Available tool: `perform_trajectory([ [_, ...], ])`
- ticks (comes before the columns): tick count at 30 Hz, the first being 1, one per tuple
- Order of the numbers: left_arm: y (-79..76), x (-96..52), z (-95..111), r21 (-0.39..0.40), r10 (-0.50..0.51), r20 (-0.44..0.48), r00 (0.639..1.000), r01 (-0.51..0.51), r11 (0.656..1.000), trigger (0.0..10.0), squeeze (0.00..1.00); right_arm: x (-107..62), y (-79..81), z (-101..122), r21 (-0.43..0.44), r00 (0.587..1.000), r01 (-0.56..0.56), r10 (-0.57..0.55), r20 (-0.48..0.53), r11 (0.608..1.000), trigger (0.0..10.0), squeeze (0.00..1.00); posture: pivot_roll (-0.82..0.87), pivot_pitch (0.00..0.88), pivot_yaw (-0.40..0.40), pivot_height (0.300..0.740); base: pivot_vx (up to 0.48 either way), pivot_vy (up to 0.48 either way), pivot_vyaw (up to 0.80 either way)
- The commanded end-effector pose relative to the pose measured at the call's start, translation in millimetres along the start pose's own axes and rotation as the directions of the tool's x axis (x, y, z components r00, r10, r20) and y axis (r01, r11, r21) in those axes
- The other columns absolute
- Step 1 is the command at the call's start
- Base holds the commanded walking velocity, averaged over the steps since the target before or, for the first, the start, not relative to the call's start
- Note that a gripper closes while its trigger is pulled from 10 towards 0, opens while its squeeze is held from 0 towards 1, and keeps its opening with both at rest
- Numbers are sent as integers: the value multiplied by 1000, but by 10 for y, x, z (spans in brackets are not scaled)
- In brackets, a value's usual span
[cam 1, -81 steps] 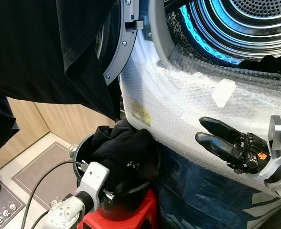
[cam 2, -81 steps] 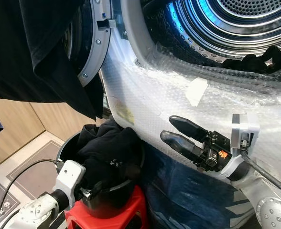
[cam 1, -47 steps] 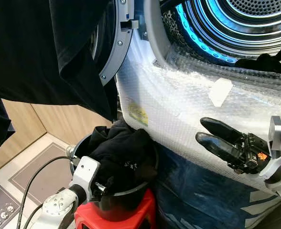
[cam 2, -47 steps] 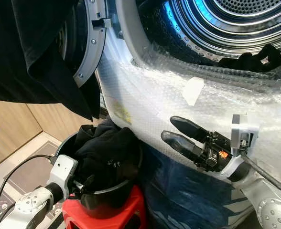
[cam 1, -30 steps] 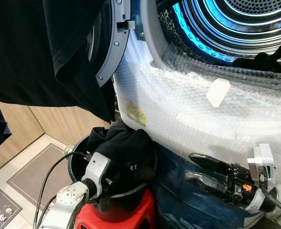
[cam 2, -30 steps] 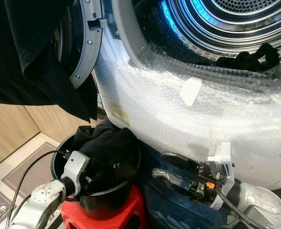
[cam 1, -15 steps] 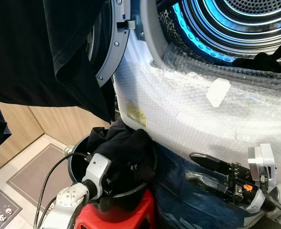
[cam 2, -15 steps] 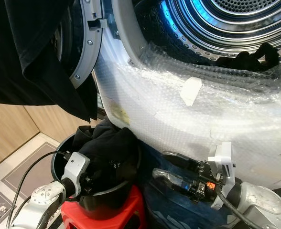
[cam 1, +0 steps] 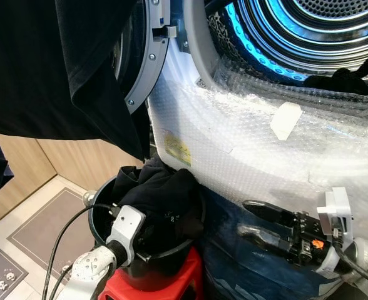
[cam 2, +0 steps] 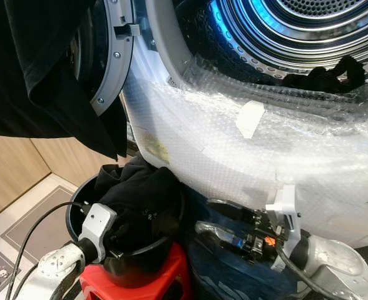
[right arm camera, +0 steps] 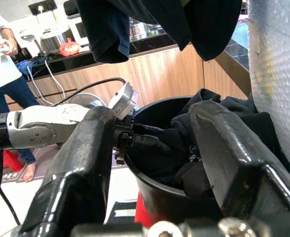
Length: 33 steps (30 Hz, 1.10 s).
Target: Clothes washing
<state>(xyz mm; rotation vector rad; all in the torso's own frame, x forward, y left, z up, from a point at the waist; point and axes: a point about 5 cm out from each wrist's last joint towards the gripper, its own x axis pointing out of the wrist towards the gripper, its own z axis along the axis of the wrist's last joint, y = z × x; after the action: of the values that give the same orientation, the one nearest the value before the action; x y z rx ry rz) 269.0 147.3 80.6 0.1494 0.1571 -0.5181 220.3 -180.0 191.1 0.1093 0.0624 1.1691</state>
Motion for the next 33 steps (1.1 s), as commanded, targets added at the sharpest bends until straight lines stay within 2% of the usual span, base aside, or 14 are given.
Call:
perform_trajectory([
  [1, -42, -23, 42, 14, 4, 9, 1000, -4, 1000, 0, 0, 27, -12, 8, -13, 1000, -16, 16, 2, 1000, 10000, 0, -18, 100, 2, 740, 0, 0, 0],
  [8, -52, -73, 69, 14, 28, 24, 999, -28, 1000, 0, 0, 53, -39, 10, -14, 1000, -28, 28, 2, 1000, 10000, 0, -6, 101, -7, 740, 0, 0, 0],
  [13, 13, -100, 147, 24, 91, 67, 994, -93, 995, 0, 0, 60, -53, 13, -15, 999, -32, 32, 3, 999, 10000, 0, -4, 101, -7, 740, 0, 0, 0],
  [16, 55, -119, 222, 28, 128, 111, 986, -132, 991, 0, 0, 57, -59, 9, -16, 1000, -31, 31, 1, 999, 10000, 0, -4, 100, -6, 740, 0, 0, 0],
  [19, 79, -150, 380, 18, 160, 211, 964, -168, 986, 0, 0, 54, -78, 3, -22, 1000, -20, 20, -2, 1000, 10000, 0, -8, 97, -4, 740, 0, 0, 0],
  [21, 55, -166, 496, 38, 157, 273, 949, -173, 984, 0, 0, 47, -92, 1, -27, 1000, -8, 8, -2, 1000, 10000, 0, -10, 95, -2, 740, 0, 0, 0],
  [22, 55, -166, 496, 38, 157, 273, 949, -173, 984, 0, 0, 47, -92, 1, -27, 1000, -8, 8, -2, 1000, 10000, 0, -10, 95, -2, 740, 0, 0, 0],
  [25, 12, -159, 570, 45, 129, 305, 943, -150, 988, 0, 0, 40, -128, -15, -36, 1000, 23, -24, -13, 999, 10000, 0, -14, 92, -1, 740, 0, 0, 0],
  [29, -101, -139, 760, 93, 53, 384, 922, -96, 991, 0, 0, 30, -347, -102, -64, 980, 183, -187, -65, 981, 10000, 0, -20, 86, 3, 740, 0, 0, 0],
  [32, -140, -127, 819, 95, 37, 400, 916, -82, 992, 0, 0, 27, -429, -156, -74, 963, 244, -251, -101, 967, 10000, 0, -24, 78, 8, 740, 0, 0, 0],
  [33, -209, -121, 877, 125, -3, 419, 908, -55, 991, 0, 0, 23, -476, -195, -87, 950, 282, -291, -110, 955, 10000, 0, -26, 74, 12, 740, 0, 0, 0],
])
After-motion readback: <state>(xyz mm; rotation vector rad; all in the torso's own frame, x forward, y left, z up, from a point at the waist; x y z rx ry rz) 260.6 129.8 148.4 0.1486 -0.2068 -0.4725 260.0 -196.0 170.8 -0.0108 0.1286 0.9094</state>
